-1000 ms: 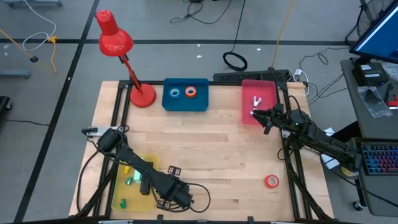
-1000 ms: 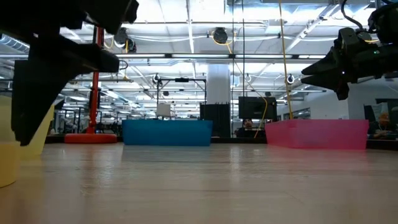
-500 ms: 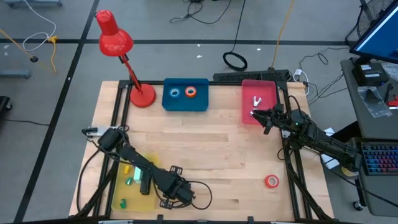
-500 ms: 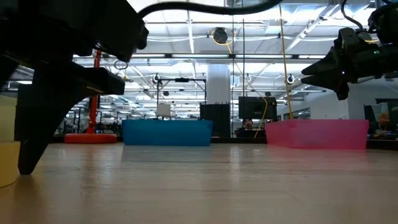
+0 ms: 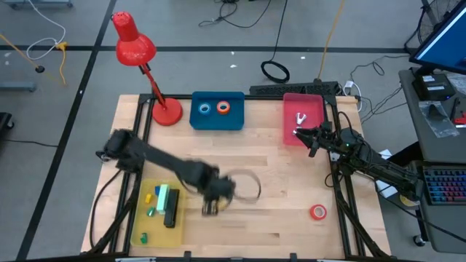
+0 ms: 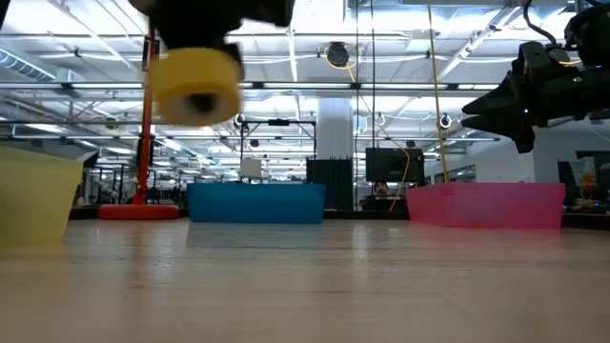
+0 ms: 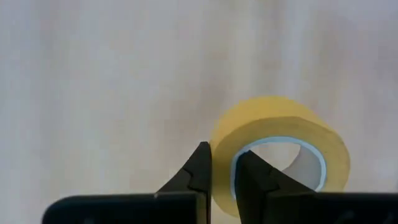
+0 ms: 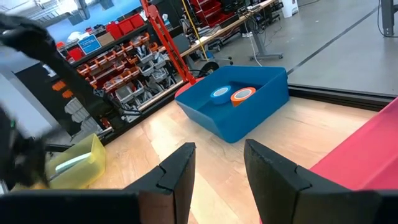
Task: Pick and place Stapler, Stapler remover, tape
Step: Put the yellow tape into the blue bin
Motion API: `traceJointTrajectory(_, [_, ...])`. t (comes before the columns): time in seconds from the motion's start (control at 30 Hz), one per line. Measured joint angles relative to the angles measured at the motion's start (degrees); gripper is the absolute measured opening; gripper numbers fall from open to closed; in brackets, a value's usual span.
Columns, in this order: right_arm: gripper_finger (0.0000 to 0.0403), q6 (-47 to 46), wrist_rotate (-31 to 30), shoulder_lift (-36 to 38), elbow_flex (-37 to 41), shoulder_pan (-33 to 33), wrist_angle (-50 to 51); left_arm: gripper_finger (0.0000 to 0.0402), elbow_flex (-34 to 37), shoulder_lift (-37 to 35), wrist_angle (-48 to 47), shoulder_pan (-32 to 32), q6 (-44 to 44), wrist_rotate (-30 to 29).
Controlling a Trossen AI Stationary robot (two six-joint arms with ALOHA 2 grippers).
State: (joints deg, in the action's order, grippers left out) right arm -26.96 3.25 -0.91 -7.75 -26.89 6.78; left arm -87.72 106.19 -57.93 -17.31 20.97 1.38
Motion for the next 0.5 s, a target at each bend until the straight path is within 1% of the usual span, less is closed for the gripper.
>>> traceJointTrajectory(0.1, [0.0130, -0.07, -0.05, 0.00, 0.00, 0.00, -0.02, 0.0035, -0.02, -5.89, -2.09, 5.92, -1.83, -11.49])
traceJointTrajectory(0.17, [0.0130, -0.39, -0.09, -0.02, 0.00, 0.00, -0.02, 0.0035, -0.02, -9.59, -2.71, 10.99, -3.02, -18.43])
traceJointTrajectory(0.2, [0.0130, -0.46, -0.13, 0.00, 0.00, 0.00, -0.02, 0.0035, -0.02, -11.19, -2.67, 13.82, -3.63, -21.34])
traceJointTrajectory(0.27, [0.0130, -0.46, -0.12, 0.00, 0.00, 0.00, -0.04, 0.0035, -0.04, -13.69, -2.03, 20.06, -5.49, -24.92])
traceJointTrajectory(0.37, [0.0130, -0.46, -0.15, 0.00, 0.00, 0.00, -0.04, 0.0035, -0.07, -15.25, 0.13, 29.80, -10.34, -24.83])
traceJointTrajectory(0.5, [0.0130, -0.85, -0.15, 0.00, 0.00, 0.00, -0.06, 0.0035, -0.08, -14.02, 4.93, 40.95, -19.21, -19.50])
